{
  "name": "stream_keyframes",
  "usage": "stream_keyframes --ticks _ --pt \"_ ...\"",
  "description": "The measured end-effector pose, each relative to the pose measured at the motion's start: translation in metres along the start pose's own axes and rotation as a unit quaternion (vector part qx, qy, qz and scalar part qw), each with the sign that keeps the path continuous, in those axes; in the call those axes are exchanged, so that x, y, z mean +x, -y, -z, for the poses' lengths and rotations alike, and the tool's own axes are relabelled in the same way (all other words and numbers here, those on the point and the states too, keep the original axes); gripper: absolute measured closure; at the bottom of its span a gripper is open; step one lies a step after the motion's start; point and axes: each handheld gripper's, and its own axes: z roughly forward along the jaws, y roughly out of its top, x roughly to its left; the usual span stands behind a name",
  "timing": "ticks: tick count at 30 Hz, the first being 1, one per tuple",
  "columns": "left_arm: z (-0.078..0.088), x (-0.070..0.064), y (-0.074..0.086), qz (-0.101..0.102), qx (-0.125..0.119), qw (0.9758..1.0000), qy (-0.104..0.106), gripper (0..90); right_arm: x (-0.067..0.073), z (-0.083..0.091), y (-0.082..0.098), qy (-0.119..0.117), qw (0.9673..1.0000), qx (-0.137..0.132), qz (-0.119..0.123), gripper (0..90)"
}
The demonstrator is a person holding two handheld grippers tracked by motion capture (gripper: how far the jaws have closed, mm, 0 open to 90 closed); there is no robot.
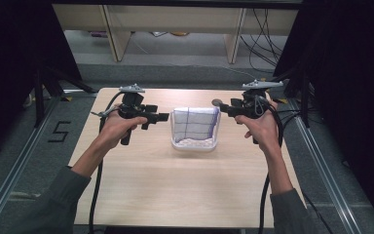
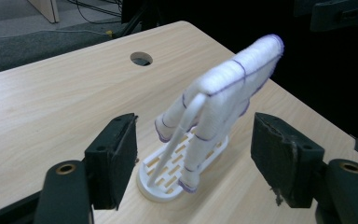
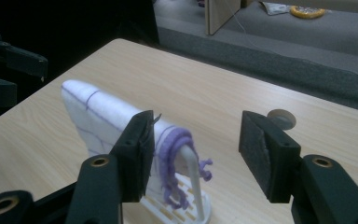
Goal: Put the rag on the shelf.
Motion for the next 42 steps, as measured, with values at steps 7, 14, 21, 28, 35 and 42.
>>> stream_keyframes --ticks 7,14,21,28,35,42 --pt "0.005 -0.009 0.014 -0.001 -0.011 0.9998 0.013 29.7 0.010 0.007 0.015 -0.005 0.9999 -0.006 0.015 43.5" --pt "0.008 -0.013 0.028 -0.003 -0.007 0.9998 0.019 29.2 0.016 0.009 0.036 -0.014 0.9998 -0.010 0.005 42.4" --pt "0.011 -0.019 0.049 -0.002 -0.001 0.9996 0.030 28.3 0.021 0.012 0.059 -0.013 0.9998 -0.012 0.000 40.7" --pt "0.010 -0.024 0.070 -0.013 0.011 0.9995 0.027 27.8 0.024 0.009 0.077 -0.017 0.9999 0.000 0.000 38.3" --pt "0.009 -0.026 0.095 -0.015 0.018 0.9992 0.031 26.9 0.031 0.005 0.089 -0.017 0.9997 0.019 -0.006 35.2" --pt "0.013 -0.034 0.112 -0.030 0.030 0.9987 0.027 26.0 0.042 0.000 0.097 -0.025 0.9994 0.025 0.004 34.3"
